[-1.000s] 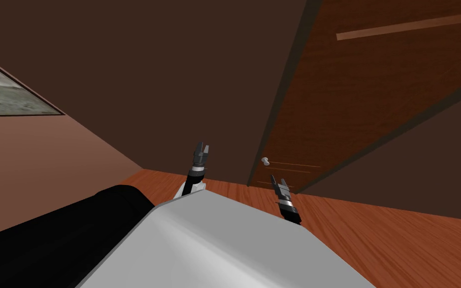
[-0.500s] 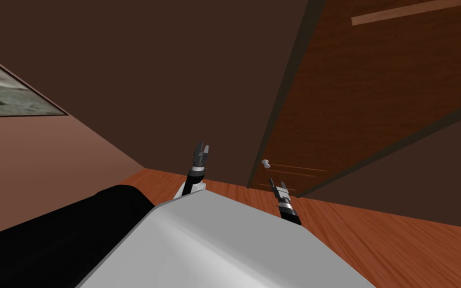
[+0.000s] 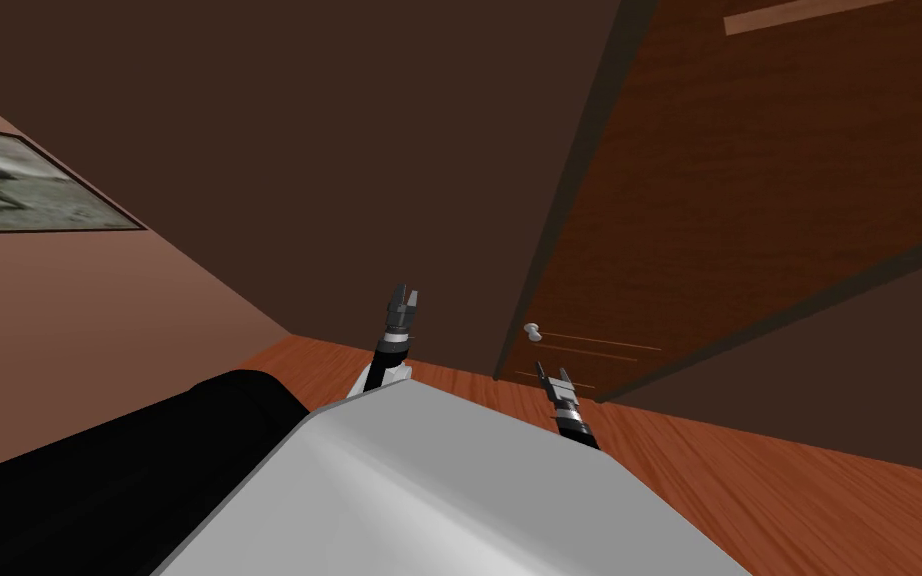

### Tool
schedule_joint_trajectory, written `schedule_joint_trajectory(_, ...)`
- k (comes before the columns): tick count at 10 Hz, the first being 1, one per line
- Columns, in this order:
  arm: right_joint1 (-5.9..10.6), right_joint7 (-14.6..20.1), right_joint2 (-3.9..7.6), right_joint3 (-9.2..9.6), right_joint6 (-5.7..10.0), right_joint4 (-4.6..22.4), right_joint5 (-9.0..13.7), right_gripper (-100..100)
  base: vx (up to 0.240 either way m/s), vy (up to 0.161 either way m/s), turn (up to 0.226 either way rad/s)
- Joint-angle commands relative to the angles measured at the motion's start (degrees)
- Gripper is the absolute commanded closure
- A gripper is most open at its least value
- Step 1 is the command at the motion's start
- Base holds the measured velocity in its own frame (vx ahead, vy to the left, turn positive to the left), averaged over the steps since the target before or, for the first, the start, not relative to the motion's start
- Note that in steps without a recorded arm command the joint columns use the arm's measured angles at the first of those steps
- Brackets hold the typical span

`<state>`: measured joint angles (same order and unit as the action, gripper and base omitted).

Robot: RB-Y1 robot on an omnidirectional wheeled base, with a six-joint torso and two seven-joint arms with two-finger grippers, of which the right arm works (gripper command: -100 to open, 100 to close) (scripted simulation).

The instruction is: Pull the door open

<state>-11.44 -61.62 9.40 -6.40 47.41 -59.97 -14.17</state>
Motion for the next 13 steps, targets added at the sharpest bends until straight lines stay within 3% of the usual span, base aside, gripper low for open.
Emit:
schedule_joint_trajectory(1, 0.09, -1.6, 0.28, -0.04, 0.35, 1.5, -0.4, -100, 0.057, -0.027, 0.041)
schedule_joint_trajectory(6, 1.38, -6.4, 0.72, -0.24, 1.24, 6.8, -1.4, -100, 0.056, -0.031, 0.035)
schedule_joint_trajectory(7, 1.32, -5.7, 0.7, -0.27, 1.37, 6.5, -1.3, -100, 0.028, -0.016, 0.008)
schedule_joint_trajectory(13, 1.42, -4.1, 4.51, -4.56, 5.38, 12.3, 1.5, -100, 0.167, 0.074, 0.147)
